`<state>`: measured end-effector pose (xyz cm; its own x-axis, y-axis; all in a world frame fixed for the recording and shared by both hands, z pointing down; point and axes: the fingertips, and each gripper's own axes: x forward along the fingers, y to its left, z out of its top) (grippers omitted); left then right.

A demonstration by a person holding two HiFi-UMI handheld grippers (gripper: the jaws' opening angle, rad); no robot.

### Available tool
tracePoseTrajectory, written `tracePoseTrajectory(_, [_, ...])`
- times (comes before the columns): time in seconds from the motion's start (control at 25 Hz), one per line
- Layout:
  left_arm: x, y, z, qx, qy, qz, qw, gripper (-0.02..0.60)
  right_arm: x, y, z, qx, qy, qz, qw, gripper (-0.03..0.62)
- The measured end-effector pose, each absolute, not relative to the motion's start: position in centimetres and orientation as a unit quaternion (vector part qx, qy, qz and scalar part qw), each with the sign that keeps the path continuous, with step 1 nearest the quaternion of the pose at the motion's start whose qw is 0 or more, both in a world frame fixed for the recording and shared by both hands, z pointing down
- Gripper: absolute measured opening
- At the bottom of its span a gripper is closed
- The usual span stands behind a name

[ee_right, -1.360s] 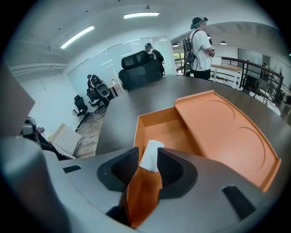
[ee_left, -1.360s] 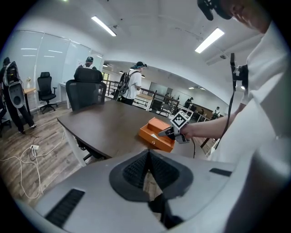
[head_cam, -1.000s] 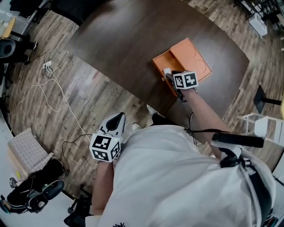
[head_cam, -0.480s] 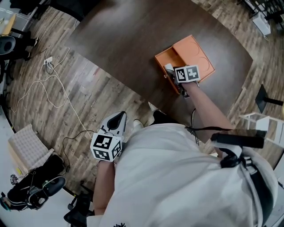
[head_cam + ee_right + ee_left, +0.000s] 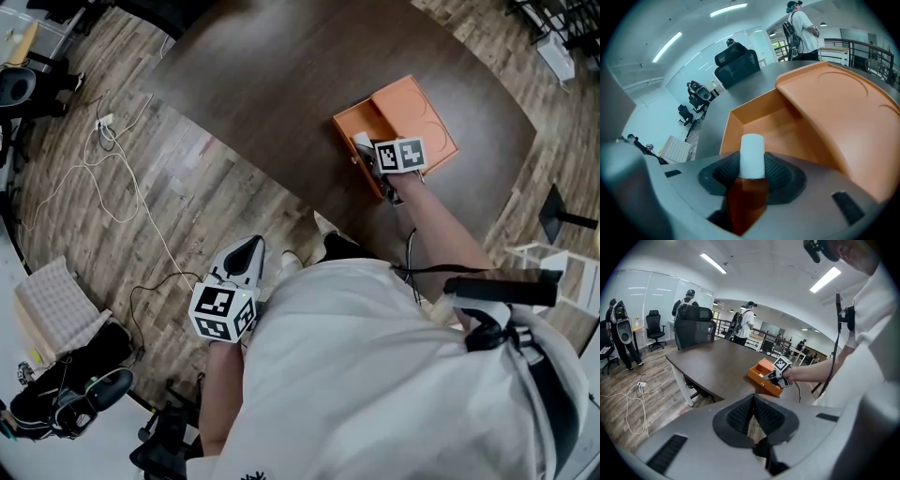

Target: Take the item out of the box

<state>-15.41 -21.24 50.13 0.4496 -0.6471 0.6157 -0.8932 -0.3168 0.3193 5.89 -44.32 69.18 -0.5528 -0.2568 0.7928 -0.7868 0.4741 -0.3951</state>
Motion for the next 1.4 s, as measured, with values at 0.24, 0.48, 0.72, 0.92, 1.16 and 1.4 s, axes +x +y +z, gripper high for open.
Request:
tracePoseTrajectory(0.24, [-16.1, -20.7, 49.9, 0.789, -0.492, 0.187, 0.317, 0.009, 5.9, -44.3, 69.0, 0.330, -0.794, 0.373, 0.348, 0.155])
tracePoseTrajectory(0.48, [-17.1, -20.5, 49.7, 0.791, -0.495, 0.180, 0.312, 0.009, 5.6, -44.6, 68.0, 0.337, -0.798, 0.356, 0.351, 0.155])
tracePoseTrajectory(0.72, [-17.6, -19.8, 49.3, 0.797, -0.493, 0.169, 0.305, 0.009, 5.7, -44.1, 66.6, 0.348, -0.800, 0.343, 0.348, 0.153])
tracePoseTrajectory(0.92, [-17.6, -19.3, 48.7, 0.805, -0.492, 0.155, 0.294, 0.009, 6.1, -43.4, 64.9, 0.353, -0.804, 0.329, 0.347, 0.153])
tracePoseTrajectory(1.16, [-17.5, -18.0, 48.3, 0.816, -0.485, 0.147, 0.279, 0.009, 6.5, -41.4, 62.3, 0.362, -0.813, 0.309, 0.334, 0.153])
tracePoseTrajectory(1.4, [-17.8, -16.9, 47.7, 0.828, -0.470, 0.144, 0.269, 0.009, 6.0, -38.9, 59.2, 0.369, -0.822, 0.290, 0.322, 0.153])
